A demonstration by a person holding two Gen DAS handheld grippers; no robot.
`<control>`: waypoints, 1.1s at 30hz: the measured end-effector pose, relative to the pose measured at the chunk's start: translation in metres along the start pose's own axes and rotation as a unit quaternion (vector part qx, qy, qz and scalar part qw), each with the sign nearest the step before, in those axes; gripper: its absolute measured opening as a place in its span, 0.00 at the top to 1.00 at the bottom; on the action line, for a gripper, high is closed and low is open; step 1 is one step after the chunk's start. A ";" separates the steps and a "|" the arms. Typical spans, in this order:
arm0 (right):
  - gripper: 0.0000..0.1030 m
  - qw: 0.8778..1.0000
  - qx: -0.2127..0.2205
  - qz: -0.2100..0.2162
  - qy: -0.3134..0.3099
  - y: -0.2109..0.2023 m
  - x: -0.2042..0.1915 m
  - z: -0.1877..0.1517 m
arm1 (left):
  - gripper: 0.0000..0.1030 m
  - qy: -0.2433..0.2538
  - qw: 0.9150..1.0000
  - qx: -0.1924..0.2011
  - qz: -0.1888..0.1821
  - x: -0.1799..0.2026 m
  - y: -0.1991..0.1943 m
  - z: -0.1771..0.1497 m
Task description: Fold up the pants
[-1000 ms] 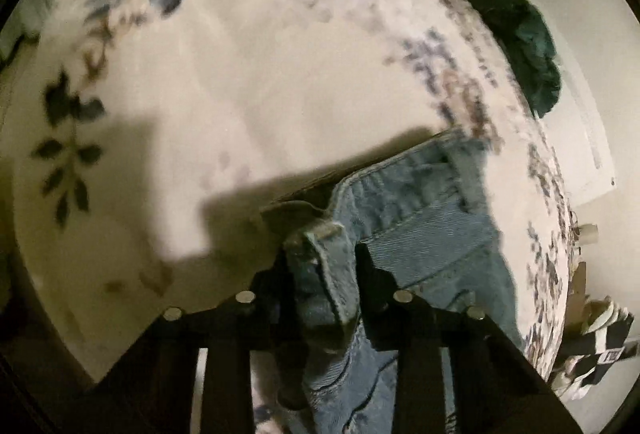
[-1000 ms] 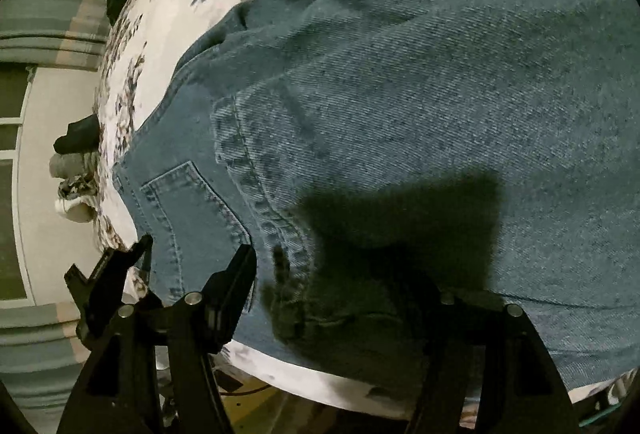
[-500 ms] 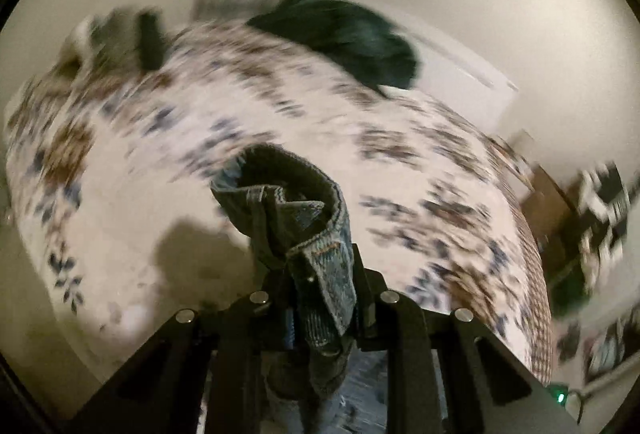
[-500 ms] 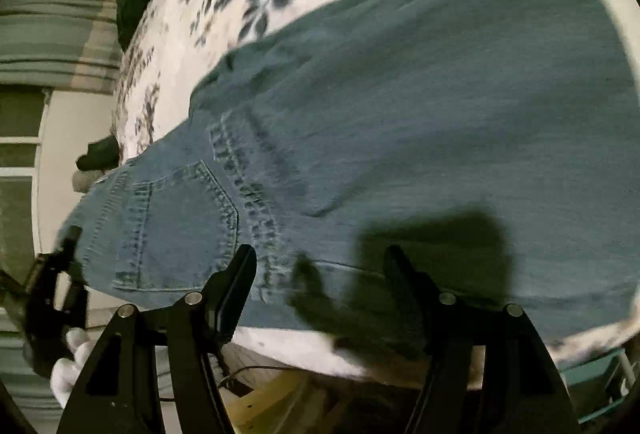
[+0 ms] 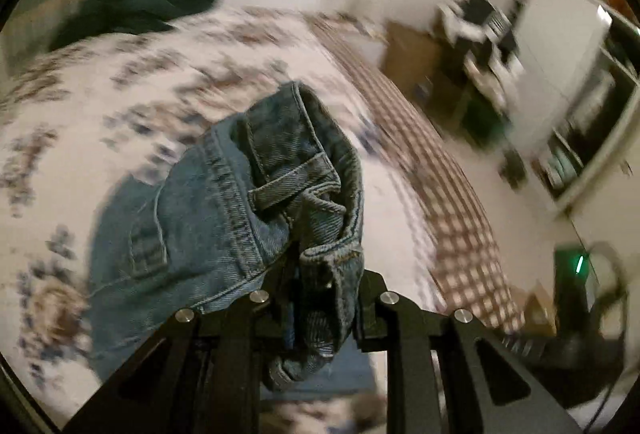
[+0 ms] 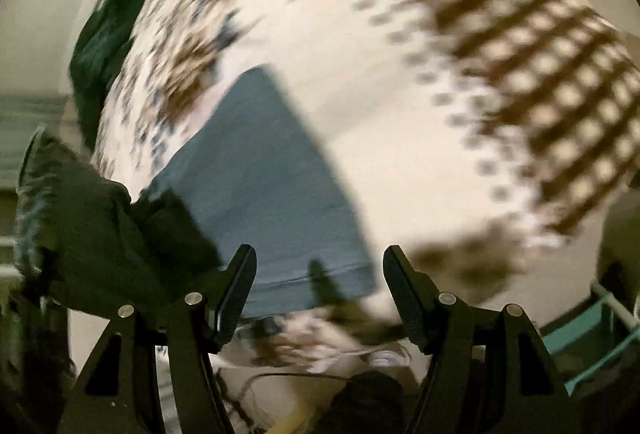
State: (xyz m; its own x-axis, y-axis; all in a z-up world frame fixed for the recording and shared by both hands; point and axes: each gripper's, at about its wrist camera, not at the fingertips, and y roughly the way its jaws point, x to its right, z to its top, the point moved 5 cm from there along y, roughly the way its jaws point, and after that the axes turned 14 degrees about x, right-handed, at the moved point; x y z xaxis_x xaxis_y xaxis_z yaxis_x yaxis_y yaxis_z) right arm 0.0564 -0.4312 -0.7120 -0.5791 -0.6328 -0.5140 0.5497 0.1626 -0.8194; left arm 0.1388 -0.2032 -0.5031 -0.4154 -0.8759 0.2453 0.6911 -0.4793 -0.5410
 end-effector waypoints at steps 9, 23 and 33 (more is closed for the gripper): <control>0.30 0.999 0.017 -0.044 0.024 -0.026 0.059 0.026 | 0.61 0.042 0.991 -0.126 -0.027 0.043 0.024 -0.041; 0.02 0.992 -0.011 0.127 -0.023 0.043 -0.042 0.076 | 0.18 -0.062 0.989 -0.115 0.073 -0.109 -0.015 0.028; 0.85 0.994 -0.027 0.097 -0.045 0.075 -0.070 0.072 | 0.18 -0.137 0.971 -0.148 0.132 -0.198 0.041 0.024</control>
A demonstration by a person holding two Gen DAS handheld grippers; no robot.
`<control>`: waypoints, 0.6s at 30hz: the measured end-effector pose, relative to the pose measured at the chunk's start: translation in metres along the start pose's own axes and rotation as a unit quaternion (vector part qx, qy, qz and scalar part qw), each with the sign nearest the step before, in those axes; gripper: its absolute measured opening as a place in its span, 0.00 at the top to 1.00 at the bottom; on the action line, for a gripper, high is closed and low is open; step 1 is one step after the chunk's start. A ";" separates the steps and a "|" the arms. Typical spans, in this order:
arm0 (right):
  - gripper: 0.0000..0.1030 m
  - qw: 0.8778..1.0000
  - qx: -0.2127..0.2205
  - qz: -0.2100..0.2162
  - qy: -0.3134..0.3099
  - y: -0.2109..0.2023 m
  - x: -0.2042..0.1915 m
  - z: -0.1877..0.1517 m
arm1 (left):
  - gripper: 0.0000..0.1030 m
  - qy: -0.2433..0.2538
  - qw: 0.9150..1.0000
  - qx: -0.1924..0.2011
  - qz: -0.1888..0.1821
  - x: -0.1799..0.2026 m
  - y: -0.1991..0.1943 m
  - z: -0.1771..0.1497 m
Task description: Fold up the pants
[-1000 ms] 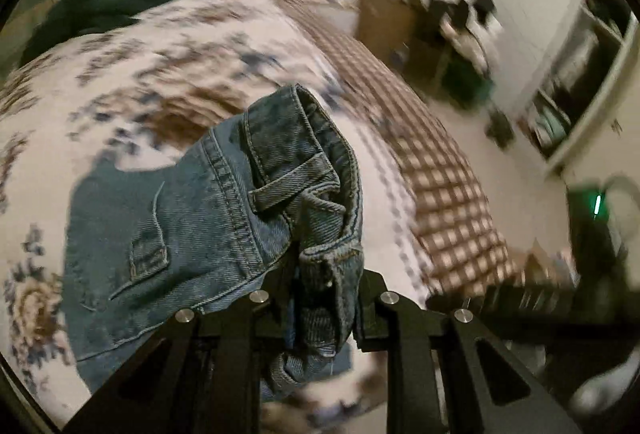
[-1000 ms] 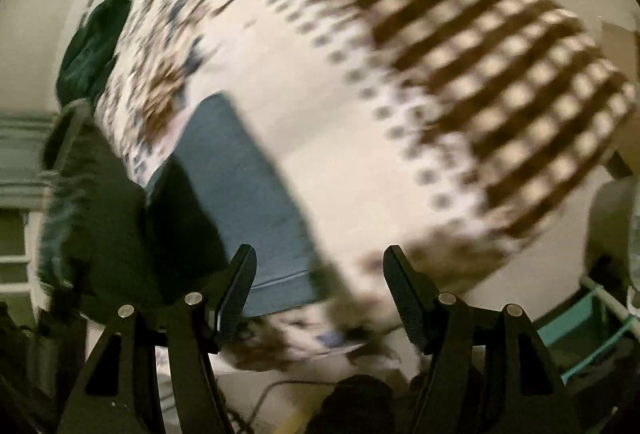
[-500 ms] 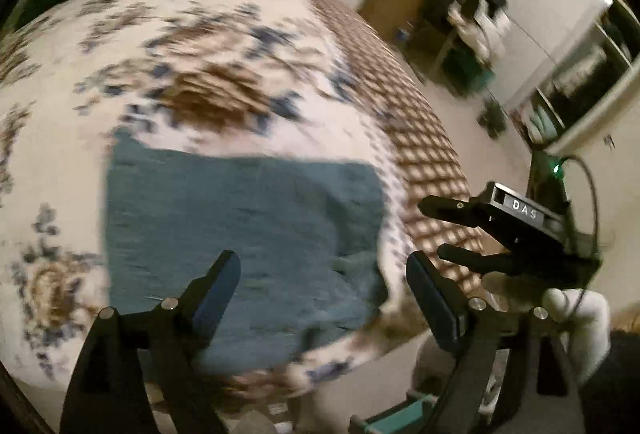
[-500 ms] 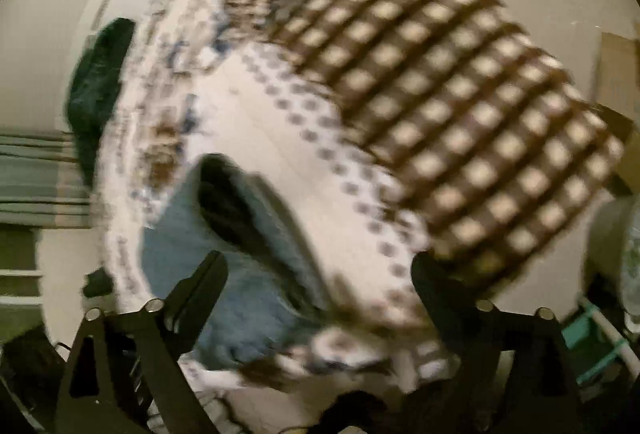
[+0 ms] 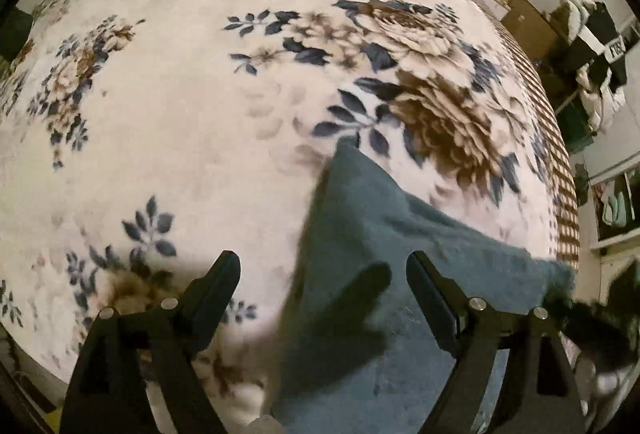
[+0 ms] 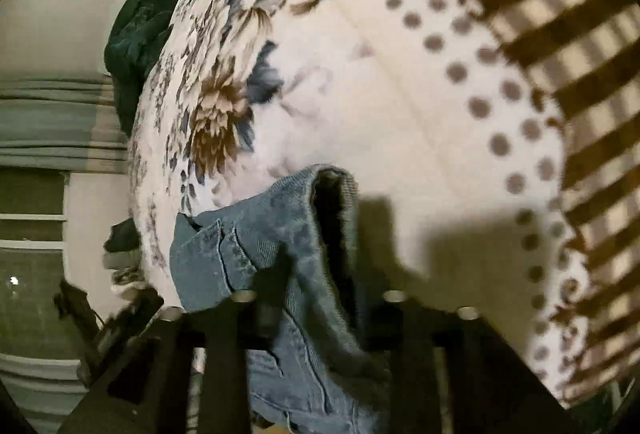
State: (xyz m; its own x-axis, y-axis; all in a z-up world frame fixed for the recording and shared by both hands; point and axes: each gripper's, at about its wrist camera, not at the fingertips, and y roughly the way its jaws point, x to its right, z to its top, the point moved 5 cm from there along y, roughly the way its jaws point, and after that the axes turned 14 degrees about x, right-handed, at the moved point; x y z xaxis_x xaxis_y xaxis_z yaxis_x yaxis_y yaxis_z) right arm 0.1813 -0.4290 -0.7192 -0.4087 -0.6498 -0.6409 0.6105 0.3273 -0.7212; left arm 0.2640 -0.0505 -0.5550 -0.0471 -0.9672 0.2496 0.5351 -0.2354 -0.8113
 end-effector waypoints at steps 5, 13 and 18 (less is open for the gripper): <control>0.86 0.998 0.048 -0.035 0.014 -0.037 0.017 0.011 | 0.18 -0.027 0.999 -0.019 -0.025 0.014 0.027 0.010; 0.86 0.995 0.065 -0.065 0.022 -0.048 0.049 0.037 | 0.09 -0.019 0.997 -0.071 -0.014 0.023 0.097 0.011; 0.74 0.994 0.029 -0.101 0.020 -0.018 0.073 0.036 | 0.09 -0.021 0.997 -0.065 -0.033 0.021 0.076 0.014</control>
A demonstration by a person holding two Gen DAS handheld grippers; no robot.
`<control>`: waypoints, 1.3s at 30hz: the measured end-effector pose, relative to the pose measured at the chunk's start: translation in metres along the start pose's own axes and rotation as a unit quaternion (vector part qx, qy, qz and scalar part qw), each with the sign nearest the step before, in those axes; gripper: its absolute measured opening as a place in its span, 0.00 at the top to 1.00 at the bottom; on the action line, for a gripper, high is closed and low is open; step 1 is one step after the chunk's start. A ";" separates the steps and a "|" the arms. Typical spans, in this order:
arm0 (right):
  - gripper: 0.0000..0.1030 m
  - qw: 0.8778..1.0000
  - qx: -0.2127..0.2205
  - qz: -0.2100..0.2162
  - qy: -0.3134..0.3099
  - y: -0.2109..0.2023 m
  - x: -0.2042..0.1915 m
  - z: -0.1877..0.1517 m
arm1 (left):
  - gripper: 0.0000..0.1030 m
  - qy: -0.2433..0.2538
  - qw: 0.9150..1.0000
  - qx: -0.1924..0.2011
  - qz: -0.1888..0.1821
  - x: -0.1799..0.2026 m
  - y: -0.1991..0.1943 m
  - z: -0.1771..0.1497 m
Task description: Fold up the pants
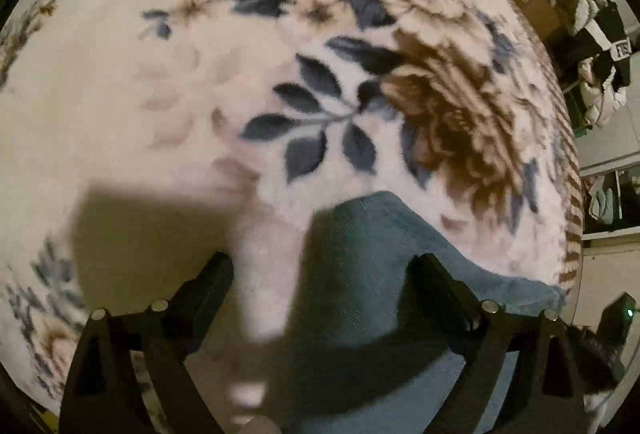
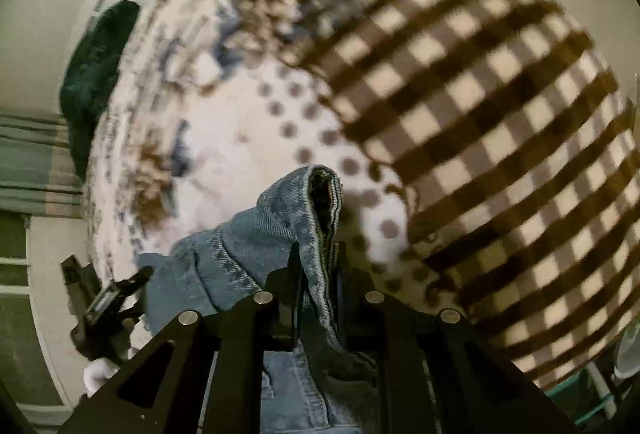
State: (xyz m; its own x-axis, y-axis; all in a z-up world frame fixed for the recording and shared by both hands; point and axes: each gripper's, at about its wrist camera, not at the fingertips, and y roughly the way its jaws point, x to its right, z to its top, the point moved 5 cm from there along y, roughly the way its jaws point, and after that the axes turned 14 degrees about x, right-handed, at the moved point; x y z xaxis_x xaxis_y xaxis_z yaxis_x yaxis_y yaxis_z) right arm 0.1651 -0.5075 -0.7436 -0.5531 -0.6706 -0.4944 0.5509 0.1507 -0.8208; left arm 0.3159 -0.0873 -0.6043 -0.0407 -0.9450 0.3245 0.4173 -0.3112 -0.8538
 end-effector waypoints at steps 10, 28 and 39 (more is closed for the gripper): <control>0.18 0.988 -0.029 0.077 0.134 -0.071 0.039 -0.074 | 0.09 -0.061 0.996 -0.006 -0.062 -0.015 -0.060 -0.081; 0.13 0.942 -0.003 0.219 0.254 0.025 0.007 -0.138 | 0.09 -0.076 0.990 -0.028 -0.114 0.002 -0.004 -0.107; 0.38 0.956 -0.002 0.215 0.202 0.034 -0.014 -0.142 | 0.55 -0.086 0.988 -0.008 -0.129 0.000 -0.012 -0.101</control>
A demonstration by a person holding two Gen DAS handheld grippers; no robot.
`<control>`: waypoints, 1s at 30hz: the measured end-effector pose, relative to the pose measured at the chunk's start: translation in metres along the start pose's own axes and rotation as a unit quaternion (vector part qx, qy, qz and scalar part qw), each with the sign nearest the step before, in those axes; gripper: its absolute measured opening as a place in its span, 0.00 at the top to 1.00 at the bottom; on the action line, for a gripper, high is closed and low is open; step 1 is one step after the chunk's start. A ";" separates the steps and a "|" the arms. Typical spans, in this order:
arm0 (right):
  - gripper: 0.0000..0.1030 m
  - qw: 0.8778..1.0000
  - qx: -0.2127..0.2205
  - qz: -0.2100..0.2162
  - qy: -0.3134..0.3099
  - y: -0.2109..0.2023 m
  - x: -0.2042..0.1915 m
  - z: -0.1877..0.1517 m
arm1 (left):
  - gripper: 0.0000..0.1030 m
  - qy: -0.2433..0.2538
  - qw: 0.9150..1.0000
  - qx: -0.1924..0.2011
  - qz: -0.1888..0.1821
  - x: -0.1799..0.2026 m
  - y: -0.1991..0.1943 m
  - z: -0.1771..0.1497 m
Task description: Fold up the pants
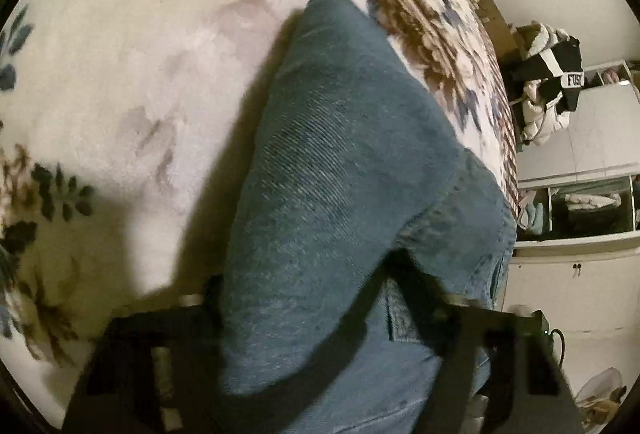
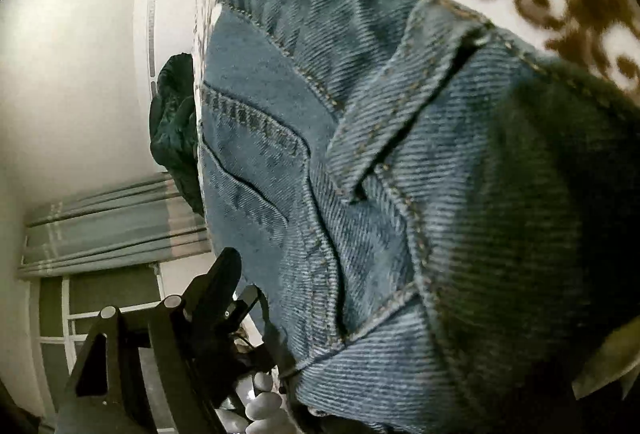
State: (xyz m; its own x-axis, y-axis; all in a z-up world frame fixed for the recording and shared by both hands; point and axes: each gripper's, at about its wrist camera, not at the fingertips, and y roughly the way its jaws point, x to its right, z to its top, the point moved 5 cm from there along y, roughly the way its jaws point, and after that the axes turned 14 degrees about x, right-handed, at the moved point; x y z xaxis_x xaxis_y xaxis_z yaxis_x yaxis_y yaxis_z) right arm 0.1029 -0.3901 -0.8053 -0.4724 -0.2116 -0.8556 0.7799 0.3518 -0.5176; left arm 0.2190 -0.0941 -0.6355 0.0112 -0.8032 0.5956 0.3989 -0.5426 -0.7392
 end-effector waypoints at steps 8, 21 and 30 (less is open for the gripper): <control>0.69 0.998 0.019 -0.049 -0.038 -0.010 -0.020 -0.009 | 0.81 0.020 0.999 0.028 -0.008 0.025 -0.035 0.003; 0.72 0.994 0.017 -0.014 -0.107 -0.041 -0.147 0.001 | 0.82 0.019 0.996 0.079 -0.036 0.081 -0.113 0.080; 0.72 0.988 0.043 0.030 -0.148 0.016 -0.287 0.028 | 0.82 0.009 0.989 0.129 -0.077 0.085 -0.104 0.232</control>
State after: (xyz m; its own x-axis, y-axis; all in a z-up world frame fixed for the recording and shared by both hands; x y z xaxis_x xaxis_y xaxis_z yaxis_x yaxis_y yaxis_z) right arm 0.2627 -0.3491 -0.5683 -0.2932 -0.4552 -0.8407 0.8409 0.2957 -0.4533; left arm 0.3910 -0.0493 -0.4355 -0.0834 -0.7222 0.6867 0.6158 -0.5790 -0.5343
